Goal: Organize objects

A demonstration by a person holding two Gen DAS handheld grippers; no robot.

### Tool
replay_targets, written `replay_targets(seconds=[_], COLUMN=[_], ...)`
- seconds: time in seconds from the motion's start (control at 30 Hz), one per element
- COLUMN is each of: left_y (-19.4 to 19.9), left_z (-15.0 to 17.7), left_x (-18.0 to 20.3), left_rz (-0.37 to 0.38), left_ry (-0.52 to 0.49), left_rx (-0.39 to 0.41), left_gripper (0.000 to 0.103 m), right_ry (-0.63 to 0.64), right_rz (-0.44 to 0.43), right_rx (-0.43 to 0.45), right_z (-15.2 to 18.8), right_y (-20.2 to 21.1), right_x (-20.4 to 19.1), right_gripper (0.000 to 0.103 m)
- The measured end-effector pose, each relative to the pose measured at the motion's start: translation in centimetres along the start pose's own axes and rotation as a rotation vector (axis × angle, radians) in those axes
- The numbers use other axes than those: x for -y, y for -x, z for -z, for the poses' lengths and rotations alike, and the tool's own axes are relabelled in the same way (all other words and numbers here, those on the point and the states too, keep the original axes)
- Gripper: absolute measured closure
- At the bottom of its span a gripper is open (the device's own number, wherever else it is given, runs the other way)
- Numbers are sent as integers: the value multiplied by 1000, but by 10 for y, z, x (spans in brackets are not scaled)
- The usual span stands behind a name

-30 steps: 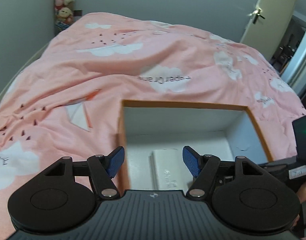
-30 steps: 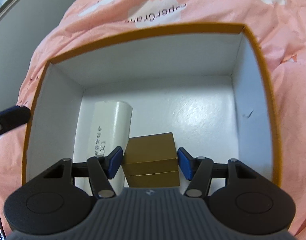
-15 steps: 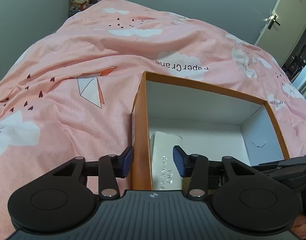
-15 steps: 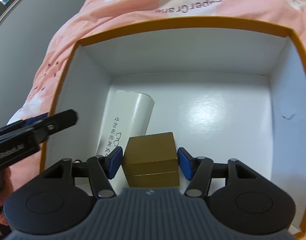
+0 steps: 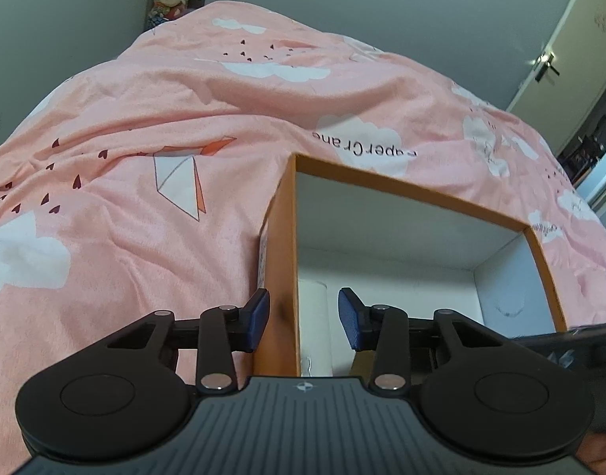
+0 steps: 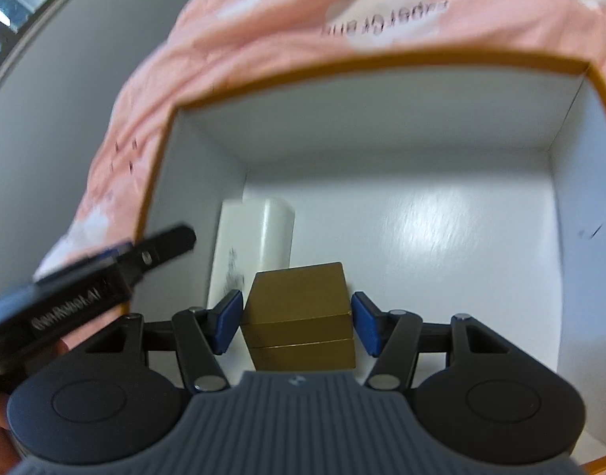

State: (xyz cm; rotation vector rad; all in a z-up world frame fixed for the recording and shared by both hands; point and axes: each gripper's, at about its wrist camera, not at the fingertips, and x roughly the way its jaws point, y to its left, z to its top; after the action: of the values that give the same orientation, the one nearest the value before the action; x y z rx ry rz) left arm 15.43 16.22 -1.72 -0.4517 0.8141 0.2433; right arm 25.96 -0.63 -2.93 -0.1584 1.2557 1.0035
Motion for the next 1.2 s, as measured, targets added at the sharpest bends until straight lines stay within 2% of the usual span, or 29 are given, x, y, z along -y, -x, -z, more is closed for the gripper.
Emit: replay_targets(seconds=[0.17,0.33,0.57,0.83,1.2], left_y=[2,-1,-9,-18,-23], left_z=[-10,-20,-27,-30,-26], left_x=[-8,-24,-32,-34,-31], left_rz=[15,47,76,90,93], left_ry=[29,93,125,148,148], left_rx=[21,16,2,-16,-30], left_gripper=[62,69,70,70,70], right_ry=[-44,-78,-73,-114,-121], right_rz=[-31,-60,-69,-89,-173], right_rx=[108,162,164,125,153], right_z=[-19,-38,-58,-72,-72], right_y=[15,6,-26,-56,-48], right_x=[-1,-8,-20,-17,-9], right_gripper=[42,42,41,41,40])
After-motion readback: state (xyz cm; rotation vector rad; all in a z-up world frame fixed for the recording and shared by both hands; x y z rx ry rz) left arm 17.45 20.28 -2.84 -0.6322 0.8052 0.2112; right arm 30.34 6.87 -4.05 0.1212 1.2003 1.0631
